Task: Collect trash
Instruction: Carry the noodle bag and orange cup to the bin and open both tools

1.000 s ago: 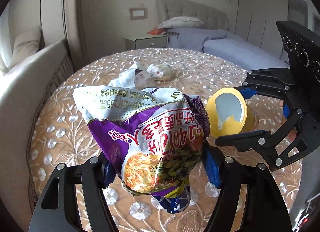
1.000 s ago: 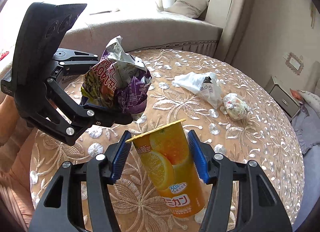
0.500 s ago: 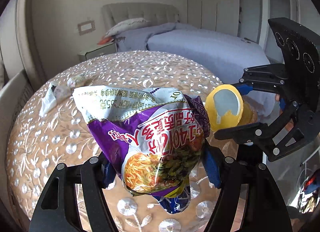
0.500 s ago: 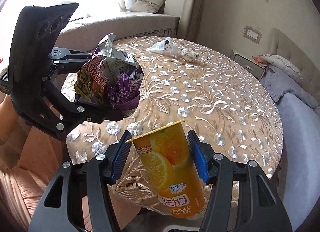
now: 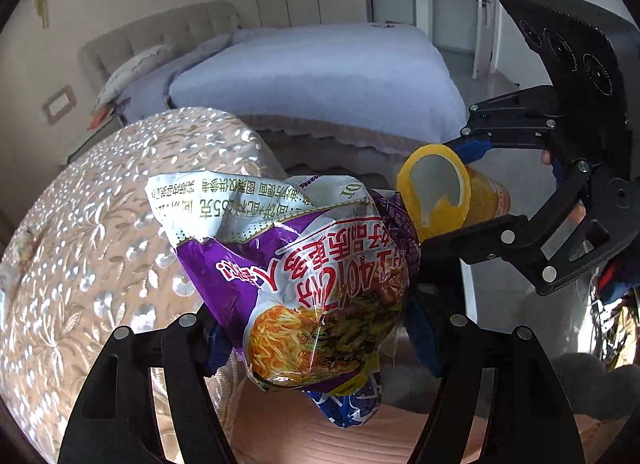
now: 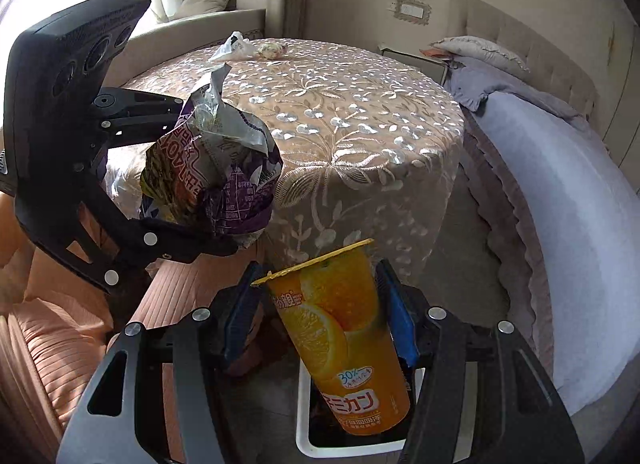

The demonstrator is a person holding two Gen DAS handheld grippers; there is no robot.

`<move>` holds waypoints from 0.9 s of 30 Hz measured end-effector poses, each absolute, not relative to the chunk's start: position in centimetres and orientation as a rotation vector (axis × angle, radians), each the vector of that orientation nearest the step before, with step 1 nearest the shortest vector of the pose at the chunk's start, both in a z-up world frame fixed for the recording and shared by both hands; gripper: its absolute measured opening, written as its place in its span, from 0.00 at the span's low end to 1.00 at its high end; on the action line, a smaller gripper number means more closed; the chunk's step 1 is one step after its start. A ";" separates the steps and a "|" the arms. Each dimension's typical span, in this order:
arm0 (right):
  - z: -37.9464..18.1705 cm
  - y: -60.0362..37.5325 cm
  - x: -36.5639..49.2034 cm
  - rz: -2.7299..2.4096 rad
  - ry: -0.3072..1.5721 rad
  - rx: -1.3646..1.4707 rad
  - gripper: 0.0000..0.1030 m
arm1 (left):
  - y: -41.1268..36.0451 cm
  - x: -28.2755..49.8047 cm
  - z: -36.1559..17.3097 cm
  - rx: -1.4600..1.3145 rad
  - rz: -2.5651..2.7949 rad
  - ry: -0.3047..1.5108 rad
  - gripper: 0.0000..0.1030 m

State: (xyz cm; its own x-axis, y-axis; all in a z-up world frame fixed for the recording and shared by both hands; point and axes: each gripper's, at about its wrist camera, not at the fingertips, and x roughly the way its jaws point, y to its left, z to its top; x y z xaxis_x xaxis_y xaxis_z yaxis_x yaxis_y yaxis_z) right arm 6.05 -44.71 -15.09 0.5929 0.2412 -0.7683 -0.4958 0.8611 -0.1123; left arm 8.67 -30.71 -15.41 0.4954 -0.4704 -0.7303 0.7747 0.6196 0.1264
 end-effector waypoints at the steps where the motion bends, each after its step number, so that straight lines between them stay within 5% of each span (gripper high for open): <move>1: -15.6 -45.5 5.8 0.429 0.846 -0.326 0.57 | -31.6 8.8 -16.0 0.504 -0.805 0.721 0.68; 16: -24.3 -54.4 6.9 0.414 1.057 -0.266 0.53 | -43.0 9.6 -25.1 0.786 -1.060 0.854 0.69; 19: -26.0 -56.0 7.6 0.395 1.127 -0.247 0.94 | -44.3 10.5 -26.3 0.787 -1.099 0.899 0.91; 27: -28.2 -58.5 7.1 0.344 1.159 -0.243 0.96 | -46.1 9.7 -28.6 0.848 -1.129 0.917 0.95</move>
